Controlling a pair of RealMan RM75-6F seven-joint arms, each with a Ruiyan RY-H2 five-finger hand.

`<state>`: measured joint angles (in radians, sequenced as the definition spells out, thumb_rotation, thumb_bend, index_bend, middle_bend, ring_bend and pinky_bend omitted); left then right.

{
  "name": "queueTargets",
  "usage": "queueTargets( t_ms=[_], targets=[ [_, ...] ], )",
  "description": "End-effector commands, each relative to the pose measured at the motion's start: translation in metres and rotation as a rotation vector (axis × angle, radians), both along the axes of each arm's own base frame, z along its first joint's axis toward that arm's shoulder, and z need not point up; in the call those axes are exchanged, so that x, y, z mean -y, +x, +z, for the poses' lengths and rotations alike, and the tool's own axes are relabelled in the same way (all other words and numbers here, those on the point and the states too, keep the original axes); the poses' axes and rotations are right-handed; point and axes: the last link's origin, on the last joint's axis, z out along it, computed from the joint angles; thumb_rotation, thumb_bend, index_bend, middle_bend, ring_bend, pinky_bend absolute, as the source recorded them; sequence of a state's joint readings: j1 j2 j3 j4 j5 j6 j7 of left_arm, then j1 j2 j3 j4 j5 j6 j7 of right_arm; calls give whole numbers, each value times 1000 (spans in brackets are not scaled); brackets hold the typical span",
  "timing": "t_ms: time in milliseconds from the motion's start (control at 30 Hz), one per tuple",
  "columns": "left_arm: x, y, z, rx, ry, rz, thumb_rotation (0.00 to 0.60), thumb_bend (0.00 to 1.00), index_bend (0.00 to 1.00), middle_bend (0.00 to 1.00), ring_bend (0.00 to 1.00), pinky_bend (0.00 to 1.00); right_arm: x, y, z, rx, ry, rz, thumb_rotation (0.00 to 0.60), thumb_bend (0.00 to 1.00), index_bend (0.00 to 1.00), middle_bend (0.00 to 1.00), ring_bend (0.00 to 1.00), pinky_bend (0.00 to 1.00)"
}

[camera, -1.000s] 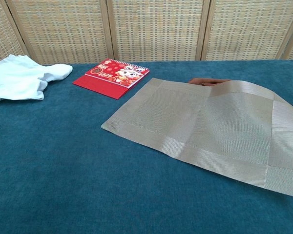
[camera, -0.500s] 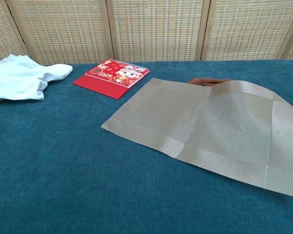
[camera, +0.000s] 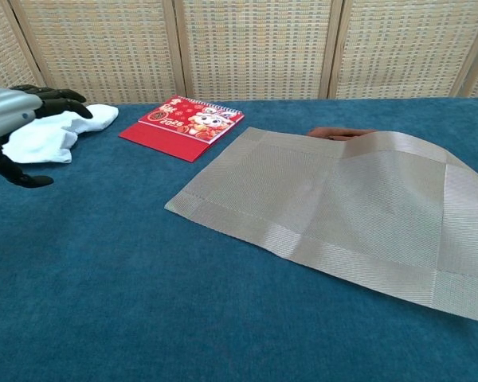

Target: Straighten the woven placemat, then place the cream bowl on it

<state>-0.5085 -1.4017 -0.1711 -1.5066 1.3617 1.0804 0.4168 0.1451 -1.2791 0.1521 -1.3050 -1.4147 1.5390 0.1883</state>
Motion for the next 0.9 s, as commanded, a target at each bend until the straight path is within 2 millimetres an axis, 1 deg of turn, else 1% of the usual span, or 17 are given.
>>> queueTargets(
  t_ms=[33,167,267,300,333,367,567,700,900],
  targets=[
    [-18,8,-17,-23,-19,-11,600,242,147,0,0,0,0,-1,1,3,-3,-2,600,275,75,0,0,0],
    [-32,12,-36,-45,-36,-21,600,242,158,0,0,0,1,-2,3,8,-9,-7,600,276,75,0,0,0],
    [-39,14,-49,-62,-50,-26,600,234,158,0,0,0,2,-3,4,11,-13,-12,600,275,75,0,0,0],
    [-42,15,-55,-69,-56,-26,600,218,158,0,0,0,2,-4,4,13,-15,-14,600,275,75,0,0,0],
    [-46,17,-67,-86,-73,-27,600,208,158,0,0,0,2,-6,5,15,-18,-20,600,275,75,0,0,0],
    [-48,18,-72,-90,-72,-28,600,192,158,0,0,0,3,-6,5,16,-19,-21,600,275,75,0,0,0],
    [-57,25,-91,-82,-65,-38,600,187,192,0,0,0,3,-7,7,27,-26,-21,600,274,75,0,0,0],
    [-61,31,-106,-97,-86,-45,600,188,198,0,0,0,4,-6,8,36,-31,-16,600,276,75,0,0,0],
    [-64,42,-121,-93,-91,-56,600,189,203,0,0,0,4,-8,8,43,-27,-22,600,275,75,0,0,0]
  ],
)
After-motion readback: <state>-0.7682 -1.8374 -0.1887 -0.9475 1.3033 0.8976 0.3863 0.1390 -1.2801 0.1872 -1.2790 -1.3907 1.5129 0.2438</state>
